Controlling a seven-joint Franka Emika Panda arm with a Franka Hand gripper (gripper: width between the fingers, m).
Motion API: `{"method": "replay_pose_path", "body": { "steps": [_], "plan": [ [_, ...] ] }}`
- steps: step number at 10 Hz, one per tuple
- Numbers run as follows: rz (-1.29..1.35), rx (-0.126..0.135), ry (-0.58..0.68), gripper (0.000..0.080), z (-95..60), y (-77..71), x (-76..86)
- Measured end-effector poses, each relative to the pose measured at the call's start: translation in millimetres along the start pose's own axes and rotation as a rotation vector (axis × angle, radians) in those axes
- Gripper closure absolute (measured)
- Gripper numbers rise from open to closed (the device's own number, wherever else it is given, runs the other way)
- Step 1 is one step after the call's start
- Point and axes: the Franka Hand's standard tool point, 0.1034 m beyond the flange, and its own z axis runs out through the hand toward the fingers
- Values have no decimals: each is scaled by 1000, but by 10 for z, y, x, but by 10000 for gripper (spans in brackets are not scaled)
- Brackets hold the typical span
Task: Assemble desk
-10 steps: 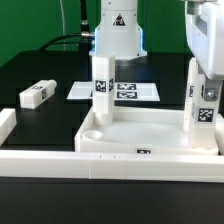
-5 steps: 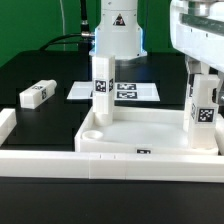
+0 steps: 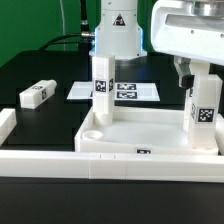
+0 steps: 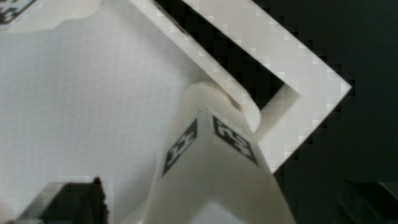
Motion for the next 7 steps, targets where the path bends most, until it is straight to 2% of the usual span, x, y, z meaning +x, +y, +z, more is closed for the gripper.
{"method": "replay_pose_path", "body": {
  "steps": [1, 4, 7],
  "plan": [
    [-41, -1, 1, 150, -3, -7, -9],
    [-405, -27, 24, 150, 2, -8, -18],
    [-617, -49, 34, 150, 4, -6, -24]
  ]
}}
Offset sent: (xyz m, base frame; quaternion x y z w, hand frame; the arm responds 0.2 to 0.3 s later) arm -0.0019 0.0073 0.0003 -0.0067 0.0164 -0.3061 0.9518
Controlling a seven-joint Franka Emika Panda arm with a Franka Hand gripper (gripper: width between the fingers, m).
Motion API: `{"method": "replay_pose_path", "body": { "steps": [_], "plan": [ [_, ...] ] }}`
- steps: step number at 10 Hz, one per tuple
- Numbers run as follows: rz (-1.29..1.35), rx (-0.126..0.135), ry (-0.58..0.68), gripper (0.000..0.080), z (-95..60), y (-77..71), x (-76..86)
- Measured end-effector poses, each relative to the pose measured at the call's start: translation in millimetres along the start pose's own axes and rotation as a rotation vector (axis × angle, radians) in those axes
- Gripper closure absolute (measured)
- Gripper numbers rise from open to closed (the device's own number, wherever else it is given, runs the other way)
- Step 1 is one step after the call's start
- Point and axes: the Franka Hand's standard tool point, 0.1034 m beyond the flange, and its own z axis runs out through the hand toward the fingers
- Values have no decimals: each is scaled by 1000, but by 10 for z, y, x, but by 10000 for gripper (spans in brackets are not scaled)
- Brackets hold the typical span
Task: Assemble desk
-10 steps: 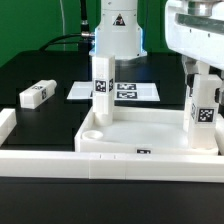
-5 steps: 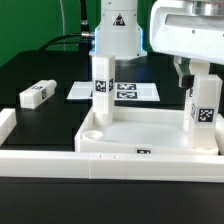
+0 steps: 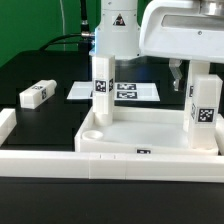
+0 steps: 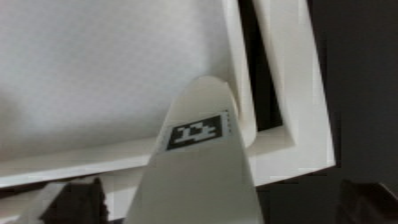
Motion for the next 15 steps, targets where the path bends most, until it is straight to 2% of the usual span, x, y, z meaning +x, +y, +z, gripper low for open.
{"method": "replay_pose_path", "body": {
  "steps": [3, 5, 6, 7, 8, 10, 13, 15],
  "plan": [
    [-193, -5, 1, 150, 0, 21, 10],
    [-223, -7, 2, 176, 0, 40, 20],
    [-219, -7, 2, 349, 0, 40, 20],
    [-219, -7, 2, 349, -1, 39, 21],
    [-204, -7, 2, 510, -1, 39, 22],
    [-178, -7, 2, 509, -1, 40, 22],
    [17, -5, 2, 509, -1, 38, 21],
    [228, 19, -8, 509, -1, 60, 34]
  ]
}}
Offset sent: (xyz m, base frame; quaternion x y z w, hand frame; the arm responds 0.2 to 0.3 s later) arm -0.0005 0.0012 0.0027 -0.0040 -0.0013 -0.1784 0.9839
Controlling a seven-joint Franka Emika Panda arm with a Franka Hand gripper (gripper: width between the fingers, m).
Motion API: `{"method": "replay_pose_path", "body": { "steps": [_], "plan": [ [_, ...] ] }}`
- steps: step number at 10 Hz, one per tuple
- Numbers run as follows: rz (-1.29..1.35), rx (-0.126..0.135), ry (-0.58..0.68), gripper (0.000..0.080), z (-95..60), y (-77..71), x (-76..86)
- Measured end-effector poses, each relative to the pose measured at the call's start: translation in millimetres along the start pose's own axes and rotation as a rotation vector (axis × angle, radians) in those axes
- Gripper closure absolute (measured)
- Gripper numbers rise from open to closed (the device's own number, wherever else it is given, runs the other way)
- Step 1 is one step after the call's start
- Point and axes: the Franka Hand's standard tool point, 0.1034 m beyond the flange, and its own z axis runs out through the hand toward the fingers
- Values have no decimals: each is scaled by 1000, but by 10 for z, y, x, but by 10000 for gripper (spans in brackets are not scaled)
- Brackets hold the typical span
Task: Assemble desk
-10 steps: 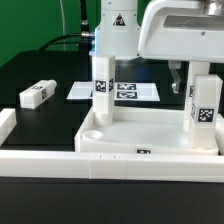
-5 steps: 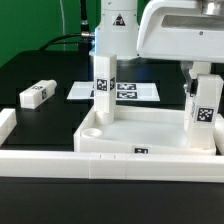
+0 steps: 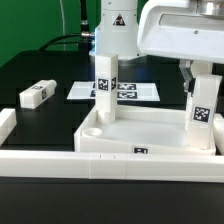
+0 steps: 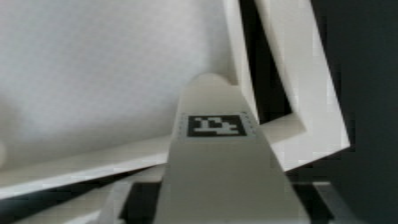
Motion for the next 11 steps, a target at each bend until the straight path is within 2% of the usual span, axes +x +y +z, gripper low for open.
{"method": "replay_pose_path", "body": {
  "steps": [4, 8, 11],
  "plan": [
    [408, 42, -19, 509, 11, -3, -3],
    [730, 54, -39, 509, 12, -15, -3],
    [909, 53, -45, 509, 11, -22, -4]
  ]
}}
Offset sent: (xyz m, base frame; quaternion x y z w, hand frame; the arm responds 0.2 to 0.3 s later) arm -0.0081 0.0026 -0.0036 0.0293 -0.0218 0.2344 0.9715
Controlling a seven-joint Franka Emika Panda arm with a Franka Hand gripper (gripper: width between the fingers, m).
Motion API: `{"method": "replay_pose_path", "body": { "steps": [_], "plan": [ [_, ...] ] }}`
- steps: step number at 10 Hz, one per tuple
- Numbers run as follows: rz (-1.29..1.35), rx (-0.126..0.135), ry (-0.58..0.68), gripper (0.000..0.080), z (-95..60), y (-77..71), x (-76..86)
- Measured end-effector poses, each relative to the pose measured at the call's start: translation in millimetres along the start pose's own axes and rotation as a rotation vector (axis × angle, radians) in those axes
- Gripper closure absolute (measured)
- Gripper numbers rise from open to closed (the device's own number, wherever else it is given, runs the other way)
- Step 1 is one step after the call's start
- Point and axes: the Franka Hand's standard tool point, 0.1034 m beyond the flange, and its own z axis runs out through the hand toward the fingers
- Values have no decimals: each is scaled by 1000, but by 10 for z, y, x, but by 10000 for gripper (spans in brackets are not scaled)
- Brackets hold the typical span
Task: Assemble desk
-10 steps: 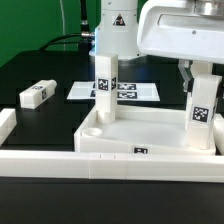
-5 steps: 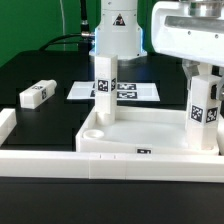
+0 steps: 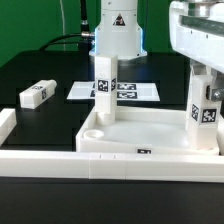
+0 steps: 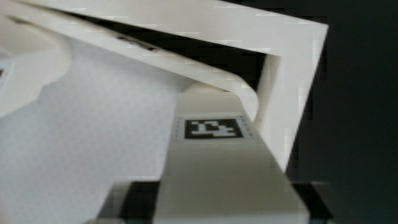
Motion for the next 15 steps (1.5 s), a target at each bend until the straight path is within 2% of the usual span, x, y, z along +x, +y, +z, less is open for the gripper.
{"method": "replay_pose_path", "body": {
  "steps": [2, 3, 4, 5, 6, 11, 15],
  "plan": [
    [-38, -4, 2, 508, 2, 6, -4],
    [-47, -8, 3, 315, 1, 7, -19],
    [-75, -7, 4, 206, -2, 3, -32],
    [-203, 4, 7, 206, -5, -14, -22],
    [-265, 10, 12, 158, -4, -22, -18],
    [-637, 2, 23, 151, -7, -23, 2],
    [-969, -32, 58, 151, 3, -10, -23]
  ]
}}
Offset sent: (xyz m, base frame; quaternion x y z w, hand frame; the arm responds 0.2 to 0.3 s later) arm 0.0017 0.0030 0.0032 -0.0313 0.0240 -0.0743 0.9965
